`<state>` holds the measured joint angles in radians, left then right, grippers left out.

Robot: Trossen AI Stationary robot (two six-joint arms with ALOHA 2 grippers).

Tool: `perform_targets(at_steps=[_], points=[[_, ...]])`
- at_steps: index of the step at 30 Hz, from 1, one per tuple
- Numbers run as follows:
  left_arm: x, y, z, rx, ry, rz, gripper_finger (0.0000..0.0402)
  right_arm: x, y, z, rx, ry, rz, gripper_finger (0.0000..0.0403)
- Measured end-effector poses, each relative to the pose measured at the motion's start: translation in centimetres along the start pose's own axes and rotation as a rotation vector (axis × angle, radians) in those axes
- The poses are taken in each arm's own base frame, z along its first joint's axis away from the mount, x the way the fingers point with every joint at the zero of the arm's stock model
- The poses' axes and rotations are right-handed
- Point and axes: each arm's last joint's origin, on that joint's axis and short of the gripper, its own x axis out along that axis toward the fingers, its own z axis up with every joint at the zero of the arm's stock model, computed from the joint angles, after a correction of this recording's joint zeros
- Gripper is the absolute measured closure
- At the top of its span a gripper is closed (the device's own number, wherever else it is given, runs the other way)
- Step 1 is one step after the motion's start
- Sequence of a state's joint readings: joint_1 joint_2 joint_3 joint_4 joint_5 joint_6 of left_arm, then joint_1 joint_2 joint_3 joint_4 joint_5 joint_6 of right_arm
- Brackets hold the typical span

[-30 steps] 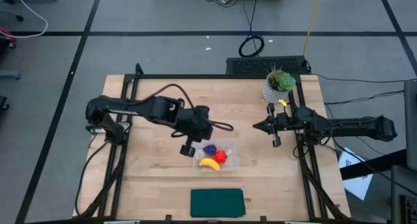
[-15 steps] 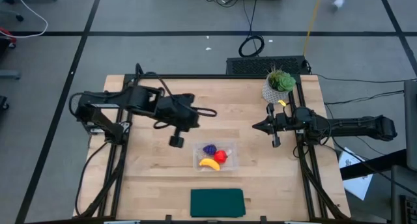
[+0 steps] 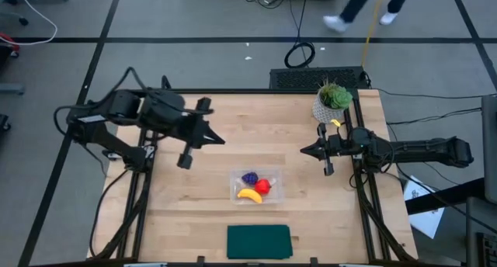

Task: Pick and placing Produce into tupperware
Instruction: Return to Home Position

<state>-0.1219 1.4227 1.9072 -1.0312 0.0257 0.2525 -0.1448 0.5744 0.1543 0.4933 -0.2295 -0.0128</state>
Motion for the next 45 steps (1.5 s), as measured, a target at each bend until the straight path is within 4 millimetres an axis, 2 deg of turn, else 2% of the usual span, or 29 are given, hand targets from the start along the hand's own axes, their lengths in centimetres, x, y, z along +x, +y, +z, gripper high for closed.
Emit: perform_targets(at_steps=[6,12,19,25,28,35,45], points=[[-2.5,-0.1,-0.4,0.005,-0.016,0.025,0.0396,0.1,0.0,-0.1,0.001,0.003,0.000,0.0403],[-6.1,0.1,-1.5,-0.002,-0.011,0.096,0.0396,0.1,0.0,-0.1,0.006,0.008,0.000,0.0403],[-10.5,0.3,-3.7,-0.048,-0.020,0.167,0.0396,0.1,0.0,-0.1,0.006,0.007,0.000,0.0403],[-12.5,0.1,-6.7,-0.124,-0.080,0.248,0.0396,0.1,0.0,-0.1,0.007,0.007,0.000,0.0403],[-12.4,-0.2,-8.3,-0.165,-0.133,0.277,0.0396,0.1,0.0,-0.1,0.006,0.007,0.000,0.0403],[-10.3,-0.7,-11.5,-0.227,-0.238,0.315,0.0396,0.1,0.0,0.0,0.007,-0.001,0.000,0.0403],[-4.2,-1.1,-15.9,-0.306,-0.321,0.289,0.0396,0.1,0.0,0.0,0.019,0.000,0.000,0.0403]])
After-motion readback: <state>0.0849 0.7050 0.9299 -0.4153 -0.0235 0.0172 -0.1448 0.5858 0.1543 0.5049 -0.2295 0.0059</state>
